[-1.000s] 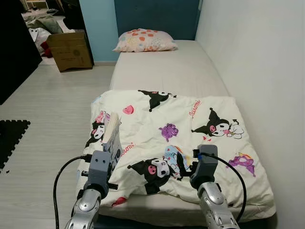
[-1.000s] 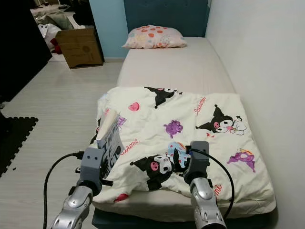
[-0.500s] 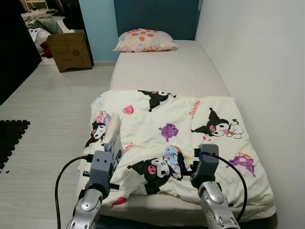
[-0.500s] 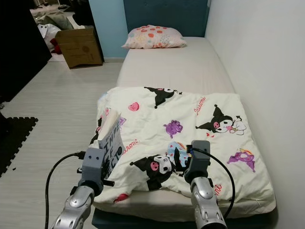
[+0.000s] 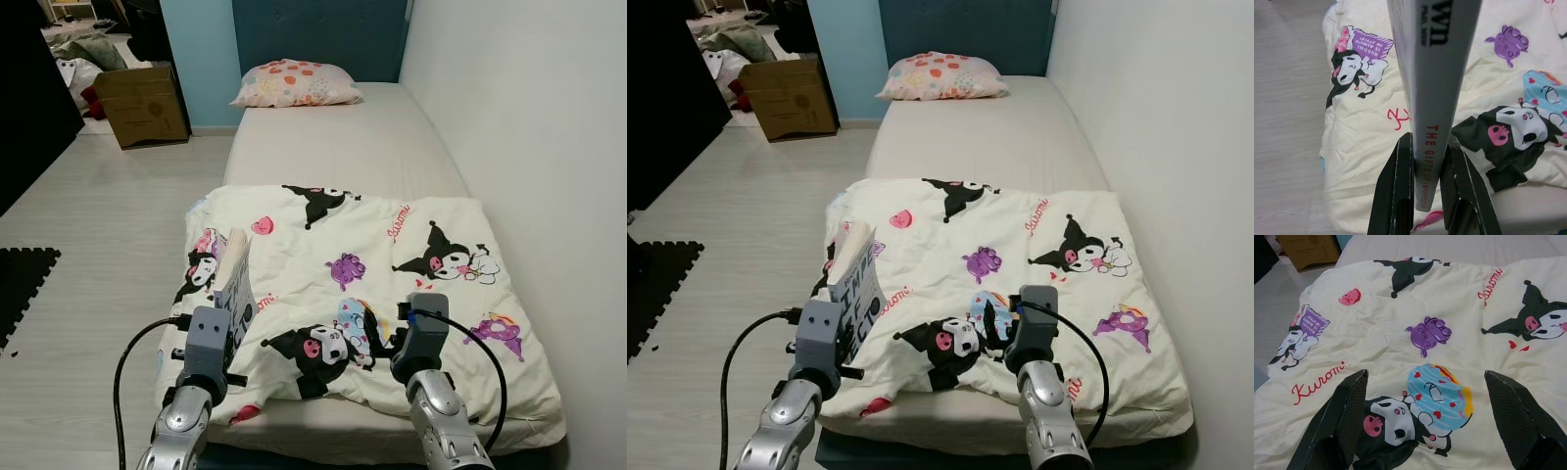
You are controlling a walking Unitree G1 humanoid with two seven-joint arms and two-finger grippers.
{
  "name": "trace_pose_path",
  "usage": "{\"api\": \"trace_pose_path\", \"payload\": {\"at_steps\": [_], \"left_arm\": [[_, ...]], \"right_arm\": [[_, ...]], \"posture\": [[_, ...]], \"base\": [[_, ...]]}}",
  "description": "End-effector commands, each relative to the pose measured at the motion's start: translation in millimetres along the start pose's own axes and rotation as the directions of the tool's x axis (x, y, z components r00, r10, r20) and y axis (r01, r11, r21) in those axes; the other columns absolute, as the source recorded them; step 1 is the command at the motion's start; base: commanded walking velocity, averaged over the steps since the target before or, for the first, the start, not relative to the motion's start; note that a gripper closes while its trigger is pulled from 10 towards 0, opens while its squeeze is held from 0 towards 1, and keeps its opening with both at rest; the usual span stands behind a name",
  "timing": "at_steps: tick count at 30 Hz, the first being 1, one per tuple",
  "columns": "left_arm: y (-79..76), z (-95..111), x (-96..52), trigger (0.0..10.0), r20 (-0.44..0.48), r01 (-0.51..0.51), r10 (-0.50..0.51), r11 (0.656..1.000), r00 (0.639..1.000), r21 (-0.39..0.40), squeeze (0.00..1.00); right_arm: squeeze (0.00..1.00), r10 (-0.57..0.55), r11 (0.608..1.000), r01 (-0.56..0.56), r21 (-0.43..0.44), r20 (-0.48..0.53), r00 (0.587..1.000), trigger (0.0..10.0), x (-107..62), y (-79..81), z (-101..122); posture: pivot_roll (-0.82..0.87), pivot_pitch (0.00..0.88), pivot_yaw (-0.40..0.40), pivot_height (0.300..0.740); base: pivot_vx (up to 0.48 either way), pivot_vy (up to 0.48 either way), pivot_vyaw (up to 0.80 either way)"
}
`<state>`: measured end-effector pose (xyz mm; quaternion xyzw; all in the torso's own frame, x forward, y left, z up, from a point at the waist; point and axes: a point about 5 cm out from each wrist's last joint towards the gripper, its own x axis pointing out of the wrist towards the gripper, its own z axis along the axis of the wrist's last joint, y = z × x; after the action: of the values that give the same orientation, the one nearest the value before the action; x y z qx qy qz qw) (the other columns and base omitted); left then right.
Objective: Clean up the room
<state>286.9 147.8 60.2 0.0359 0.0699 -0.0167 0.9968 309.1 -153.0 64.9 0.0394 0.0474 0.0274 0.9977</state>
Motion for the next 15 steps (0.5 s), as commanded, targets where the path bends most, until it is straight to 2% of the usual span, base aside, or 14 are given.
{"api": "trace_pose_path", "payload": {"at_steps": [1, 15], "left_arm": [[1.7, 1.8, -1.6, 10.0, 0.010, -0.009, 0.009, 1.000, 1.000, -0.016, 0.00], [3.2, 1.6, -3.1, 10.0, 0.013, -0.003, 0.002, 1.000, 1.000, 0.014, 0.00]], "right_arm": [[0.00, 0.000, 1.000, 0.000, 0.005, -0.022, 1.000, 10.0, -2.2, 1.4, -6.8], [0.00, 0.002, 1.000, -0.002, 0.006, -0.030, 1.000, 10.0, -3.6, 2.7, -9.6]], "posture": [[-0.03, 0.132, 0.016, 0.740], [-0.03, 0.122, 0.018, 0.740]], "base": [[0.000, 0.000, 0.00], [0.000, 0.000, 0.00]]}}
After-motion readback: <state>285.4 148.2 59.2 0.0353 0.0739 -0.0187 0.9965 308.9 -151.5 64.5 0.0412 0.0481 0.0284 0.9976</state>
